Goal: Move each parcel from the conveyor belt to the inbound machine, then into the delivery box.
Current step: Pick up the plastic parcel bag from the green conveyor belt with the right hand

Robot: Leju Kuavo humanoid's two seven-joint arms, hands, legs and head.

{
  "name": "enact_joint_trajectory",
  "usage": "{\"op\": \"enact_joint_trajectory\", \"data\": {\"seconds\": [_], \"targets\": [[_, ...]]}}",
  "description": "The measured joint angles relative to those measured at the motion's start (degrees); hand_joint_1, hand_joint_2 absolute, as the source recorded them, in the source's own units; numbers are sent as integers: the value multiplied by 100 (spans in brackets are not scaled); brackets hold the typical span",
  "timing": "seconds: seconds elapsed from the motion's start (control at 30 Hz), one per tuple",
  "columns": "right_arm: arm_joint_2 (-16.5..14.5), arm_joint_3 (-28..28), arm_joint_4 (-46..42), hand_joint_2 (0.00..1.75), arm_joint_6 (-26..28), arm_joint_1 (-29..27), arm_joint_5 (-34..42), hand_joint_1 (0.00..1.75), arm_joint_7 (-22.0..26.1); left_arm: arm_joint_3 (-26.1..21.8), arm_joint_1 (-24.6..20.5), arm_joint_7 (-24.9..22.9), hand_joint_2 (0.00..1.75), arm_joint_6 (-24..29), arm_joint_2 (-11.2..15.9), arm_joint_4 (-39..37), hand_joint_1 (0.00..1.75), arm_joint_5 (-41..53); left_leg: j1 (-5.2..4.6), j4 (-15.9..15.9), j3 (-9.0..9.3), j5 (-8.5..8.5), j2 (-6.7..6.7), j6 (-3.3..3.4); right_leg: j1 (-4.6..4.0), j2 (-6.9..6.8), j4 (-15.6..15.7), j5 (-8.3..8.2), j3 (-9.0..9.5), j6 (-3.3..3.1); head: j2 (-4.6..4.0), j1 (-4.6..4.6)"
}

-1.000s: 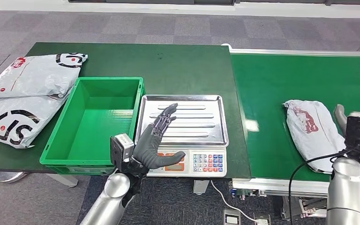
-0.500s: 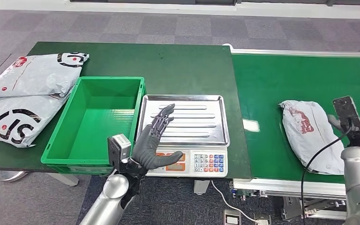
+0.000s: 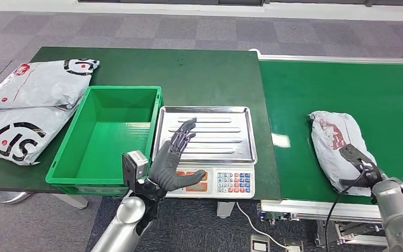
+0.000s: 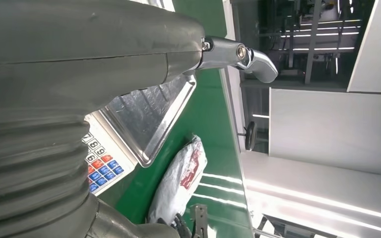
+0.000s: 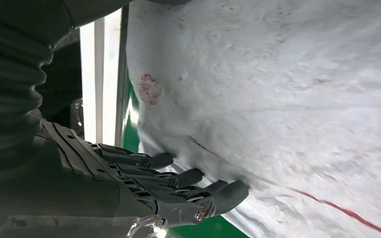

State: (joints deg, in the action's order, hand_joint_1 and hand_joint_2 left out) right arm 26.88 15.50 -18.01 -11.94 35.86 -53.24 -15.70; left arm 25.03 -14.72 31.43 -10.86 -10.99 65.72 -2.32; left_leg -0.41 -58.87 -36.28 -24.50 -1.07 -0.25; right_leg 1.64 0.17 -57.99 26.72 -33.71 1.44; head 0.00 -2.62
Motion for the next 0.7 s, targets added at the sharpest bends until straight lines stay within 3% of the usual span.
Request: {"op": "enact_joint_trajectory", "data": {"seconds": [0.1,0.13,0.23,0.27,0.7], "targets": [[0,-53,31,175,-94,9,-122,0,-191,0,7,0,175,20,-13,-36,0,0,0,-1,0,0,0,0,0,0,0,0,1,0,0,0],[0,-76,37,175,-120,12,-157,24,-237,0,9,0,175,28,-18,-47,0,0,0,-1,0,0,-1,0,0,-1,0,0,1,0,0,0],[-4,-117,55,175,-175,24,-216,155,-266,0,17,6,175,69,-28,-78,0,-1,0,-1,0,0,-3,0,0,-3,0,0,3,0,0,0],[-10,-130,58,175,-181,28,-225,175,-243,0,24,12,175,89,-30,-85,0,-4,0,0,0,0,-3,0,0,-3,0,0,3,0,0,0],[-39,-195,63,175,-168,78,-331,175,140,0,131,33,175,226,-24,-61,0,-161,0,0,0,0,-3,0,0,-3,0,0,3,0,0,0]]}}
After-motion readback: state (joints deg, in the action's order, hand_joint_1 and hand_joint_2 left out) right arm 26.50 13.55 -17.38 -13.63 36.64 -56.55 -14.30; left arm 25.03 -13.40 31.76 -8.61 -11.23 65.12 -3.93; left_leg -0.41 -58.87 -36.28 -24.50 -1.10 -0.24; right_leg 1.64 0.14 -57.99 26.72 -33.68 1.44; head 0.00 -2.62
